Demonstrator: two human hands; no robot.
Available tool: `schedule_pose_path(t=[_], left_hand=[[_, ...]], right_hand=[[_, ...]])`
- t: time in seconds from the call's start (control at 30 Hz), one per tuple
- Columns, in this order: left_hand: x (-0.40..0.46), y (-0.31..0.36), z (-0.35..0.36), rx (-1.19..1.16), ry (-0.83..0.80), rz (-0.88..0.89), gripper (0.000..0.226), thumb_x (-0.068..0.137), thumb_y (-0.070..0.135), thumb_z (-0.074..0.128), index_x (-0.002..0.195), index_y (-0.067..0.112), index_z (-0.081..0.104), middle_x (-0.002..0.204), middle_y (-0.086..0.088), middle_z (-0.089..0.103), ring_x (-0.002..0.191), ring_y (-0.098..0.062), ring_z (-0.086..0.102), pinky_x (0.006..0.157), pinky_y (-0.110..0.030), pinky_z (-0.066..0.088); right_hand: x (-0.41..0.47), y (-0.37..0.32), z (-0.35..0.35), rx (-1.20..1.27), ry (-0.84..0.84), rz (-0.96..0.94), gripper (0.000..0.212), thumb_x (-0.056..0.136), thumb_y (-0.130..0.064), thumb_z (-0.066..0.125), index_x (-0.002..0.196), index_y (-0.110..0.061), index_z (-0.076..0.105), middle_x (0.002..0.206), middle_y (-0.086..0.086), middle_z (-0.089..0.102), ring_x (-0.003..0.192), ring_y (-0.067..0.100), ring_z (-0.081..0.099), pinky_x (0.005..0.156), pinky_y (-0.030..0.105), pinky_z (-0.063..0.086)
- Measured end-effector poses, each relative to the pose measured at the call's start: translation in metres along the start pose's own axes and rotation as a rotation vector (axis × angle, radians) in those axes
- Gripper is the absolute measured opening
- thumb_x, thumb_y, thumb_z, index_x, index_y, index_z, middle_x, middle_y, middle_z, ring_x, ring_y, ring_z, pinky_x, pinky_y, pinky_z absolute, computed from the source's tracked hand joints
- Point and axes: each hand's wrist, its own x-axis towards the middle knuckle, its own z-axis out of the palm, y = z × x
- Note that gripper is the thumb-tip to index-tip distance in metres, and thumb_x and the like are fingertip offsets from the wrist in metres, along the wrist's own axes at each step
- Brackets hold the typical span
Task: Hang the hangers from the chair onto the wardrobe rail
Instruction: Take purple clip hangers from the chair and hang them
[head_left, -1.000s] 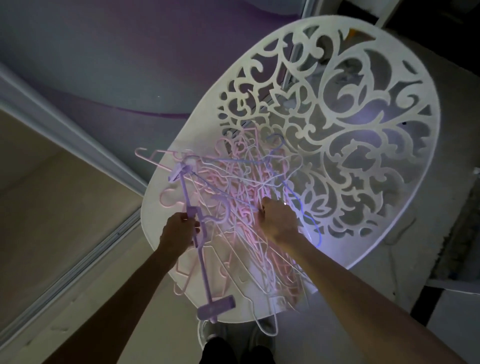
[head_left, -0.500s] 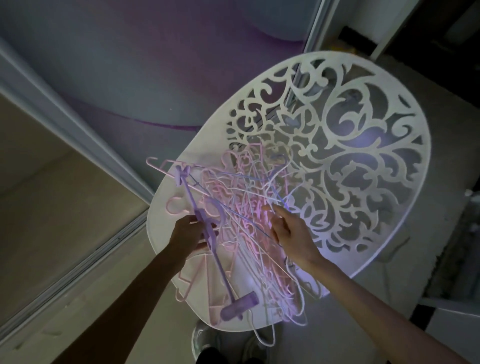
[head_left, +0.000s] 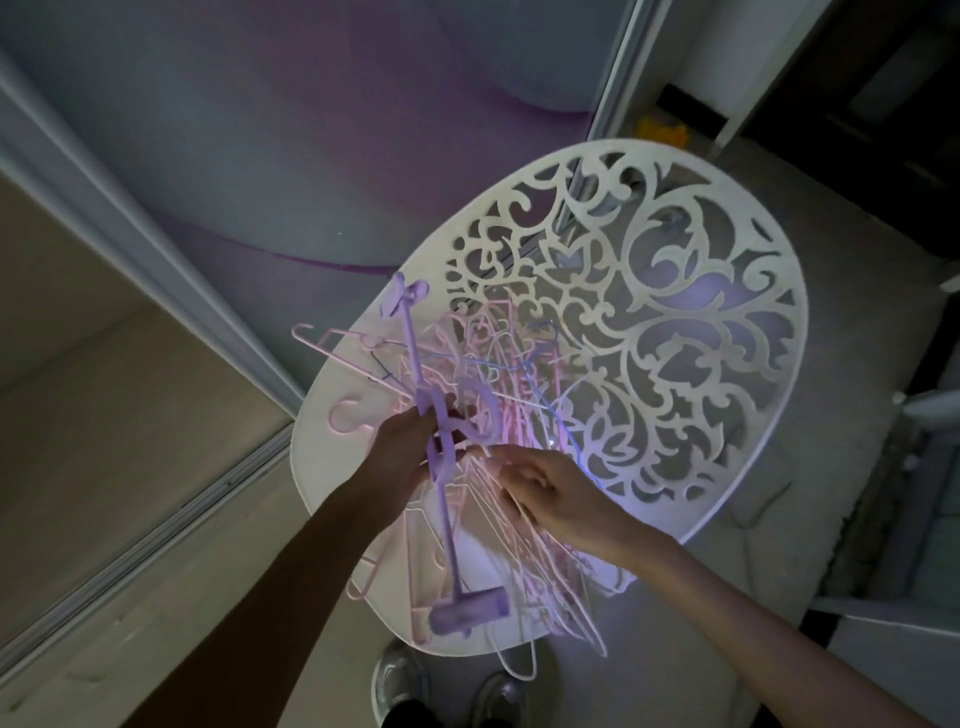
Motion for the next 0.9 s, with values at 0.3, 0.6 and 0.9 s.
schedule_pose_path(t=[0.3, 0.6, 0.9], left_hand=[[-0.005, 0.018, -0.029, -0.094, -0.061, 0.035, 0.019, 0.075, 0.038, 0.072, 0.071, 0.020, 0.070, 0.060, 0.004, 0.069, 0.054, -0.008, 0.067, 0.051, -0.020, 0.055], [-0.001, 0.015, -0.055, -0.206, 0.128, -0.055, 0.024, 0.101, 0.021, 0.035, 0.089, 0.011, 0.053, 0.059, 0.001, 0.069, 0.057, -0.012, 0.070, 0.050, -0.024, 0.056], [-0.019, 0.031, -0.034, -0.281, 0.137, -0.076, 0.027, 0.102, 0.021, 0.031, 0.090, 0.009, 0.052, 0.061, 0.001, 0.071, 0.059, -0.011, 0.071, 0.050, -0.026, 0.057]], right_hand=[[0.047, 0.085, -0.055, -0.615, 0.434, 0.508, 0.036, 0.091, -0.031, 0.054, 0.119, -0.007, 0.054, 0.116, 0.017, 0.061, 0.114, 0.032, 0.055, 0.092, 0.036, 0.042], [0.042, 0.074, -0.031, -0.618, 0.762, 0.240, 0.021, 0.099, -0.015, 0.033, 0.098, -0.007, 0.052, 0.085, 0.012, 0.052, 0.078, 0.034, 0.054, 0.063, 0.037, 0.036], [-0.005, 0.012, -0.045, -0.772, 0.614, -0.093, 0.026, 0.100, -0.014, 0.032, 0.120, -0.011, 0.048, 0.096, 0.012, 0.054, 0.068, 0.034, 0.053, 0.056, 0.041, 0.040]])
